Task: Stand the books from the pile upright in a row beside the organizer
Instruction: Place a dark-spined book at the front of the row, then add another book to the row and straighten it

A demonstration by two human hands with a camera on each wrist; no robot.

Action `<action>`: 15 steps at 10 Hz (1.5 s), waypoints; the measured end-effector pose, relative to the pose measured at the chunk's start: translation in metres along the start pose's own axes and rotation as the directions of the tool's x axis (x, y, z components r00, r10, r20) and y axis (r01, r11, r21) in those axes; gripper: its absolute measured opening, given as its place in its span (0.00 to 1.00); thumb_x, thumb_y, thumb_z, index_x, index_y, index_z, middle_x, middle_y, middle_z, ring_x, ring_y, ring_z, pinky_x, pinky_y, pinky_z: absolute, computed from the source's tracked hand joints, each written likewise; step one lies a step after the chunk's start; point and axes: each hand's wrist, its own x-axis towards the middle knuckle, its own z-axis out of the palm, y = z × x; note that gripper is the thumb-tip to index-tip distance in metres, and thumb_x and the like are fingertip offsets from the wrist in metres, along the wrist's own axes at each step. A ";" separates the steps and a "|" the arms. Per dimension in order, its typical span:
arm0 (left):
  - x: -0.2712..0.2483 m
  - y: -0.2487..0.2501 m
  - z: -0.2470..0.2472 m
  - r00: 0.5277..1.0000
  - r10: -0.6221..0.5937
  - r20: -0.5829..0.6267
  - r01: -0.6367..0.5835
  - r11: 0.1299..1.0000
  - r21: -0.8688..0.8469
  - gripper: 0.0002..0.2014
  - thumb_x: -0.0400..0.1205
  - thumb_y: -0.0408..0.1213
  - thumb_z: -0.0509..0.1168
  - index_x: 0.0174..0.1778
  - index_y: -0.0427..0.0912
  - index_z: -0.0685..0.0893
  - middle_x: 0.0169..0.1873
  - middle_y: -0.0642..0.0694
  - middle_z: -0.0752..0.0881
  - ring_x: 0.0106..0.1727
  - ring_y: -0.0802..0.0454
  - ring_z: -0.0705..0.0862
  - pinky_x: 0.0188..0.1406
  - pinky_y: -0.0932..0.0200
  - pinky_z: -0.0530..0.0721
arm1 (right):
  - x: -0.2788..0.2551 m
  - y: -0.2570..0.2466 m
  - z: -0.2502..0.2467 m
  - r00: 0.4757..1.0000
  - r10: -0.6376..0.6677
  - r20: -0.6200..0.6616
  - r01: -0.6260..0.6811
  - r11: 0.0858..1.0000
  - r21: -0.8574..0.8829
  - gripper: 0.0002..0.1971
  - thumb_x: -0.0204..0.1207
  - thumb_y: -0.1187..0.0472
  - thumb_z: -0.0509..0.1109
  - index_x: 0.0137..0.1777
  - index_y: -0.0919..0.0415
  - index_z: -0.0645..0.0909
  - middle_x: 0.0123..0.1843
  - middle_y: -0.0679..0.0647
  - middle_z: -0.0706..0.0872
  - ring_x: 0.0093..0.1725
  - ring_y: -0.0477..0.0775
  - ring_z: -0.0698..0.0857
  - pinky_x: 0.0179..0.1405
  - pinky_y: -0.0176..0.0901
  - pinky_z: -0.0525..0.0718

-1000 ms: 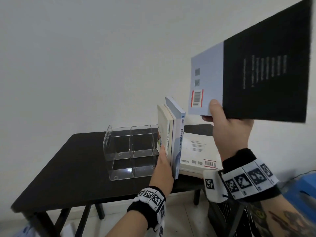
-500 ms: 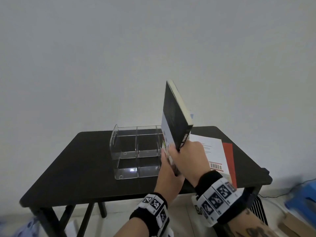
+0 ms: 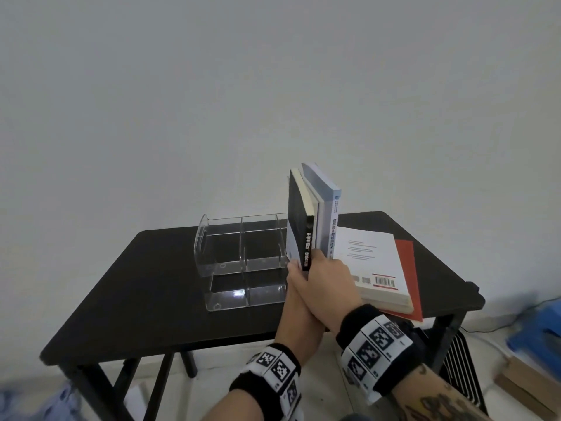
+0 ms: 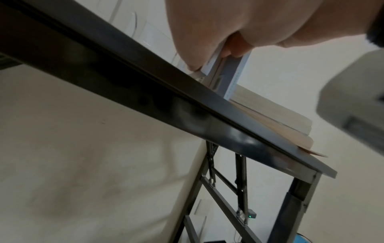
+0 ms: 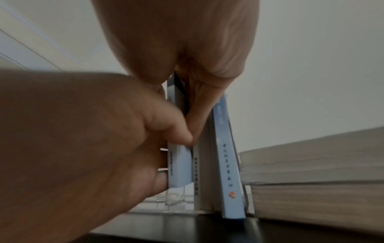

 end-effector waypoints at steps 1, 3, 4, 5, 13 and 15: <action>0.005 0.000 -0.004 0.999 0.037 0.040 -0.035 0.998 -0.049 0.32 0.80 0.22 0.69 0.81 0.34 0.67 0.70 0.46 0.79 0.68 0.63 0.79 0.67 0.68 0.77 | -0.005 -0.001 0.000 0.998 -0.050 -0.024 0.049 0.998 -0.041 0.15 0.84 0.43 0.55 0.51 0.53 0.75 0.36 0.46 0.82 0.37 0.49 0.85 0.41 0.39 0.85; 0.021 -0.008 0.008 0.995 0.016 0.101 -0.009 0.998 -0.069 0.45 0.77 0.47 0.72 0.84 0.47 0.50 0.67 0.55 0.78 0.70 0.57 0.79 0.78 0.53 0.73 | -0.012 0.006 -0.007 0.996 -0.091 -0.023 0.088 0.989 -0.121 0.10 0.82 0.49 0.57 0.50 0.54 0.76 0.39 0.50 0.87 0.35 0.51 0.82 0.44 0.44 0.85; 0.025 -0.007 0.008 0.985 -0.087 0.147 0.115 0.974 -0.197 0.61 0.71 0.53 0.77 0.82 0.61 0.32 0.73 0.50 0.77 0.72 0.55 0.78 0.74 0.56 0.77 | -0.019 0.014 -0.012 0.990 -0.132 -0.043 0.124 0.979 -0.161 0.04 0.78 0.56 0.61 0.42 0.53 0.74 0.34 0.47 0.83 0.33 0.51 0.83 0.38 0.44 0.83; 0.028 -0.013 0.012 0.981 -0.151 0.118 0.182 0.931 -0.318 0.59 0.65 0.56 0.78 0.77 0.77 0.36 0.82 0.47 0.65 0.80 0.48 0.71 0.77 0.43 0.75 | -0.025 0.027 -0.023 0.974 -0.136 -0.181 0.108 0.981 -0.160 0.08 0.72 0.61 0.65 0.34 0.52 0.70 0.25 0.45 0.76 0.23 0.49 0.74 0.22 0.35 0.66; 0.032 0.010 0.007 0.963 -0.265 0.050 0.270 0.943 -0.196 0.48 0.80 0.52 0.71 0.87 0.54 0.45 0.84 0.44 0.63 0.82 0.43 0.68 0.78 0.47 0.73 | 0.036 0.138 -0.073 0.784 0.588 0.199 -0.580 0.808 -0.105 0.22 0.68 0.47 0.79 0.48 0.66 0.82 0.47 0.57 0.87 0.45 0.57 0.85 0.37 0.43 0.78; 0.026 0.008 0.004 0.968 -0.233 0.092 0.249 0.938 -0.240 0.56 0.77 0.29 0.72 0.86 0.60 0.36 0.86 0.49 0.56 0.85 0.46 0.63 0.78 0.44 0.74 | 0.026 0.121 -0.086 0.792 0.589 0.161 -0.603 0.713 0.358 0.11 0.75 0.63 0.64 0.48 0.74 0.78 0.25 0.60 0.86 0.15 0.56 0.79 0.12 0.34 0.69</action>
